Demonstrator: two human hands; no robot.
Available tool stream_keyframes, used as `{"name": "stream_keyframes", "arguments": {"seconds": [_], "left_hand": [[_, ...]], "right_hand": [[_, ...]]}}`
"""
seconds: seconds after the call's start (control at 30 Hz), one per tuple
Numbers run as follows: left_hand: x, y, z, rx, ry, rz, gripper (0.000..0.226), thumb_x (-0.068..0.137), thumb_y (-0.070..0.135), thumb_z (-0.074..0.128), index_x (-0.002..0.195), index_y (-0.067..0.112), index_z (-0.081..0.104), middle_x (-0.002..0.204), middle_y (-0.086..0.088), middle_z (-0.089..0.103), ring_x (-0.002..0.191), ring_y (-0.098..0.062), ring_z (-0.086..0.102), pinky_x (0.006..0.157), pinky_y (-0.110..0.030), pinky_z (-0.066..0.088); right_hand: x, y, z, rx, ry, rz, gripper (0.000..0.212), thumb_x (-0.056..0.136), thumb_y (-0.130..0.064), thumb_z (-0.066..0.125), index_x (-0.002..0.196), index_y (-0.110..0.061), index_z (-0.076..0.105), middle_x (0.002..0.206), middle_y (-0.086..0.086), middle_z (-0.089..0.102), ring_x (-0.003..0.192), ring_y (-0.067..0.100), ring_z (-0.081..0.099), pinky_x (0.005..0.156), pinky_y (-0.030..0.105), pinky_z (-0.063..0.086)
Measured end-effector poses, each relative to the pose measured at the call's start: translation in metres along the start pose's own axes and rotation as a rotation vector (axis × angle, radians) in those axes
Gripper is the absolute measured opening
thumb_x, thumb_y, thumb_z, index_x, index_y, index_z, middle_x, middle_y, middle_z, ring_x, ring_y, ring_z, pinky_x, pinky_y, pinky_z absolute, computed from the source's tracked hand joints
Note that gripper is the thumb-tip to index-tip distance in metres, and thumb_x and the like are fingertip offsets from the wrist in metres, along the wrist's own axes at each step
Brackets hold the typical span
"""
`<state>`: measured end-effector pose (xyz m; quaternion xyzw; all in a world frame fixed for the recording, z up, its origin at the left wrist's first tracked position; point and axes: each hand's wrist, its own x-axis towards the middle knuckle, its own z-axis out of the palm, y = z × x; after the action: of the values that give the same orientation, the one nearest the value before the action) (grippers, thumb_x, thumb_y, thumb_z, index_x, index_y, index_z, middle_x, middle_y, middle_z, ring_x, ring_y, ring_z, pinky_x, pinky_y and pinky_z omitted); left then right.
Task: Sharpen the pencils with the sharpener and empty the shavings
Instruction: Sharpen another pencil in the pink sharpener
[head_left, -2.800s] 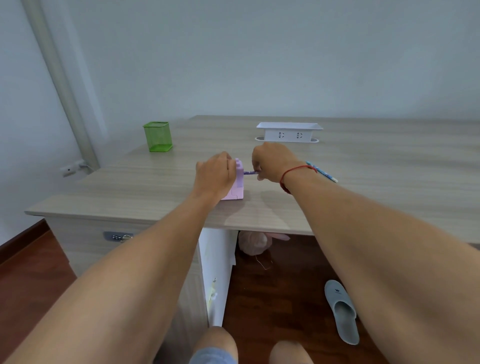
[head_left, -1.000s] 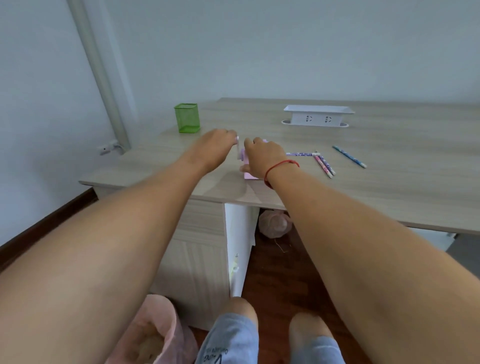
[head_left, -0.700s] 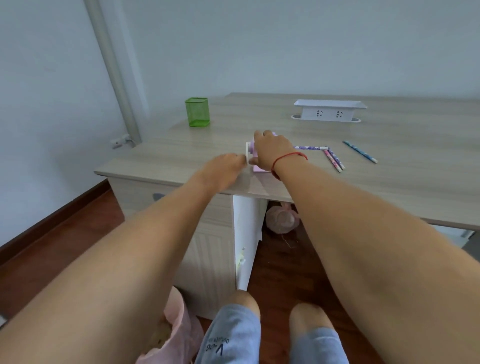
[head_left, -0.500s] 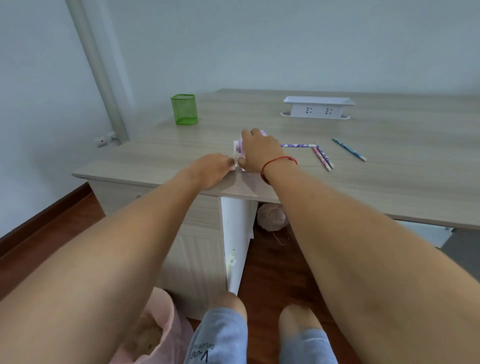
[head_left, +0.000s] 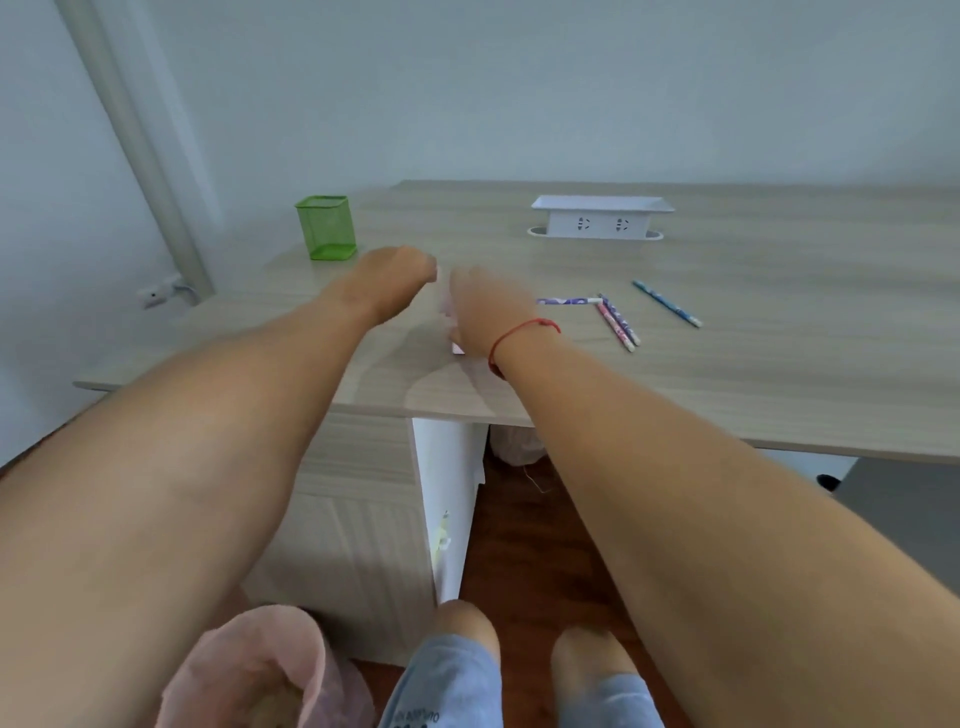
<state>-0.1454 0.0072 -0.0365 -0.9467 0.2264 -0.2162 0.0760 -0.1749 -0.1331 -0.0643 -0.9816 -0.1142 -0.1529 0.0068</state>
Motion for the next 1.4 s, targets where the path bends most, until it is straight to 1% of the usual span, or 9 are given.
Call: {"name": "stream_keyframes", "arguments": {"seconds": [0.27, 0.33, 0.47, 0.6, 0.7, 0.9, 1.0, 1.13, 1.4], "left_hand": [[-0.024, 0.012, -0.006, -0.113, 0.139, -0.035, 0.019, 0.098, 0.008, 0.04, 0.094, 0.0, 0.056, 0.094, -0.027, 0.062, 0.085, -0.043, 0.059, 0.064, -0.038, 0.035], [-0.031, 0.014, -0.004, -0.106, 0.148, -0.004, 0.019, 0.097, 0.007, 0.041, 0.092, 0.0, 0.058, 0.091, -0.026, 0.063, 0.084, -0.043, 0.06, 0.064, -0.039, 0.038], [-0.05, 0.022, 0.015, -0.177, 0.071, 0.024, 0.016, 0.093, 0.003, 0.045, 0.097, 0.001, 0.06, 0.09, -0.025, 0.066, 0.082, -0.043, 0.062, 0.067, -0.044, 0.047], [-0.049, 0.025, 0.035, -0.245, -0.062, -0.045, 0.025, 0.095, 0.014, 0.041, 0.101, 0.003, 0.063, 0.101, -0.021, 0.065, 0.092, -0.037, 0.061, 0.078, -0.039, 0.047], [-0.043, 0.026, 0.045, -0.273, -0.121, -0.061, 0.028, 0.096, 0.019, 0.038, 0.096, 0.003, 0.062, 0.099, -0.021, 0.065, 0.09, -0.036, 0.06, 0.078, -0.038, 0.048], [-0.021, 0.012, 0.045, -0.192, -0.224, -0.019, 0.026, 0.097, 0.02, 0.042, 0.106, 0.008, 0.063, 0.108, -0.02, 0.065, 0.098, -0.037, 0.061, 0.081, -0.038, 0.046], [0.002, 0.0, 0.034, -0.016, -0.189, -0.019, 0.023, 0.092, 0.009, 0.046, 0.11, 0.01, 0.062, 0.104, -0.021, 0.064, 0.094, -0.038, 0.062, 0.068, -0.035, 0.041], [0.011, -0.003, 0.025, 0.057, -0.152, 0.01, 0.019, 0.087, -0.001, 0.045, 0.096, 0.0, 0.062, 0.093, -0.023, 0.063, 0.086, -0.04, 0.061, 0.061, -0.035, 0.034], [0.011, -0.01, 0.015, -0.046, 0.076, 0.0, 0.016, 0.095, 0.005, 0.042, 0.087, 0.0, 0.056, 0.089, -0.024, 0.062, 0.082, -0.041, 0.061, 0.065, -0.044, 0.046]], "right_hand": [[0.009, -0.003, 0.003, 0.015, -0.034, 0.018, 0.053, 0.092, -0.03, 0.055, 0.138, -0.012, 0.037, 0.14, 0.01, 0.043, 0.123, 0.038, 0.05, 0.098, 0.049, 0.045], [0.011, -0.004, 0.003, 0.021, -0.046, 0.021, 0.055, 0.091, -0.03, 0.057, 0.139, -0.012, 0.037, 0.14, 0.01, 0.043, 0.125, 0.037, 0.048, 0.099, 0.05, 0.044], [0.013, -0.003, 0.004, 0.035, -0.041, 0.044, 0.055, 0.092, -0.031, 0.057, 0.138, -0.01, 0.037, 0.141, 0.011, 0.042, 0.125, 0.036, 0.047, 0.1, 0.049, 0.043], [0.015, -0.003, 0.006, 0.04, -0.005, 0.042, 0.046, 0.096, -0.032, 0.048, 0.136, -0.011, 0.038, 0.141, 0.011, 0.042, 0.126, 0.037, 0.046, 0.101, 0.049, 0.041], [0.016, 0.001, 0.011, 0.052, 0.021, 0.012, 0.044, 0.095, -0.031, 0.047, 0.134, -0.011, 0.04, 0.139, 0.011, 0.043, 0.126, 0.037, 0.045, 0.101, 0.049, 0.041], [0.015, 0.003, 0.016, 0.034, 0.059, -0.027, 0.055, 0.085, -0.039, 0.055, 0.131, -0.012, 0.04, 0.133, 0.008, 0.046, 0.113, 0.035, 0.052, 0.097, 0.048, 0.041], [0.011, 0.005, 0.016, 0.025, 0.08, -0.028, 0.056, 0.085, -0.034, 0.056, 0.133, -0.012, 0.039, 0.134, 0.007, 0.045, 0.109, 0.034, 0.053, 0.097, 0.046, 0.041], [0.014, 0.006, 0.013, 0.003, 0.086, -0.003, 0.047, 0.088, -0.028, 0.054, 0.131, -0.012, 0.04, 0.131, 0.007, 0.046, 0.113, 0.035, 0.052, 0.092, 0.042, 0.042], [0.019, 0.001, 0.006, -0.052, -0.023, 0.02, 0.054, 0.091, -0.027, 0.054, 0.139, -0.012, 0.033, 0.138, 0.008, 0.041, 0.12, 0.039, 0.049, 0.096, 0.047, 0.045]]}}
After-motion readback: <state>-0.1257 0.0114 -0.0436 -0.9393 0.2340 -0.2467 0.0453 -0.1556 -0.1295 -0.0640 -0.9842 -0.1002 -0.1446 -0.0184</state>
